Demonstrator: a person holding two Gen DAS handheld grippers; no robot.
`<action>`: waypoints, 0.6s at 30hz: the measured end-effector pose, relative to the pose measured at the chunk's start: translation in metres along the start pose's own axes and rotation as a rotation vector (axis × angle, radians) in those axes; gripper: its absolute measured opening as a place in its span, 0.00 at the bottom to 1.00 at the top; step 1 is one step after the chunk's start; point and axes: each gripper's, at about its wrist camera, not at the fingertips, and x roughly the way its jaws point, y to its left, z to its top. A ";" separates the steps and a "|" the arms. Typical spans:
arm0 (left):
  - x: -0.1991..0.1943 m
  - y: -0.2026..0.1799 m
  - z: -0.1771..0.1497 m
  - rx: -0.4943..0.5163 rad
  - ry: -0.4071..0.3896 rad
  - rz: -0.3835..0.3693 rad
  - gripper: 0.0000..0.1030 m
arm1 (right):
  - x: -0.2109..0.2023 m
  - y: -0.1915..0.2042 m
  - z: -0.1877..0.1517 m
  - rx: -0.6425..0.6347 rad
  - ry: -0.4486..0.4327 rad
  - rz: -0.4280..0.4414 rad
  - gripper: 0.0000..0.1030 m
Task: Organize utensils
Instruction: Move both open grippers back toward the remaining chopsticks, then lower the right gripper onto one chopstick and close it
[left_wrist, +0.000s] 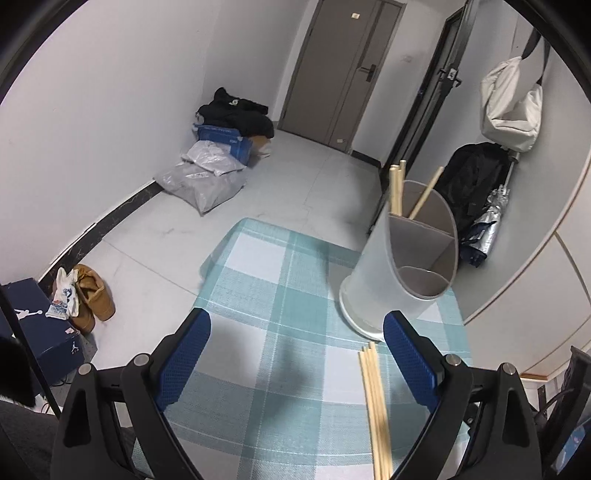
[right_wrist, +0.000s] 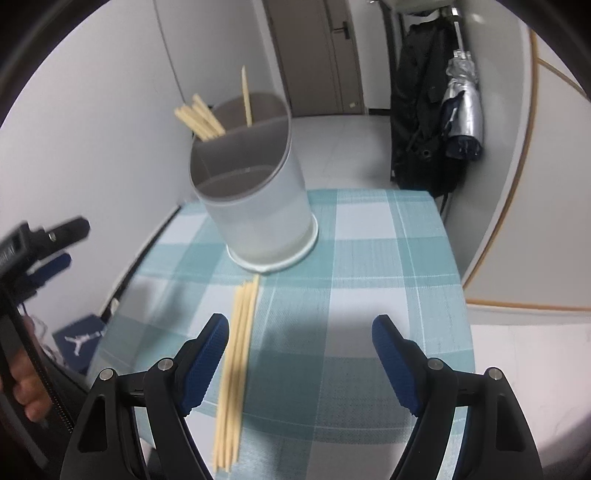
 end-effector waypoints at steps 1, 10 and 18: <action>0.001 0.000 0.000 0.002 0.001 -0.001 0.90 | 0.003 0.002 0.000 -0.012 0.007 -0.002 0.77; 0.010 0.001 0.005 0.015 0.023 -0.002 0.90 | 0.049 0.016 -0.002 -0.046 0.153 0.009 0.73; 0.023 0.012 0.012 -0.029 0.106 -0.026 0.90 | 0.076 0.035 -0.010 -0.128 0.234 -0.018 0.55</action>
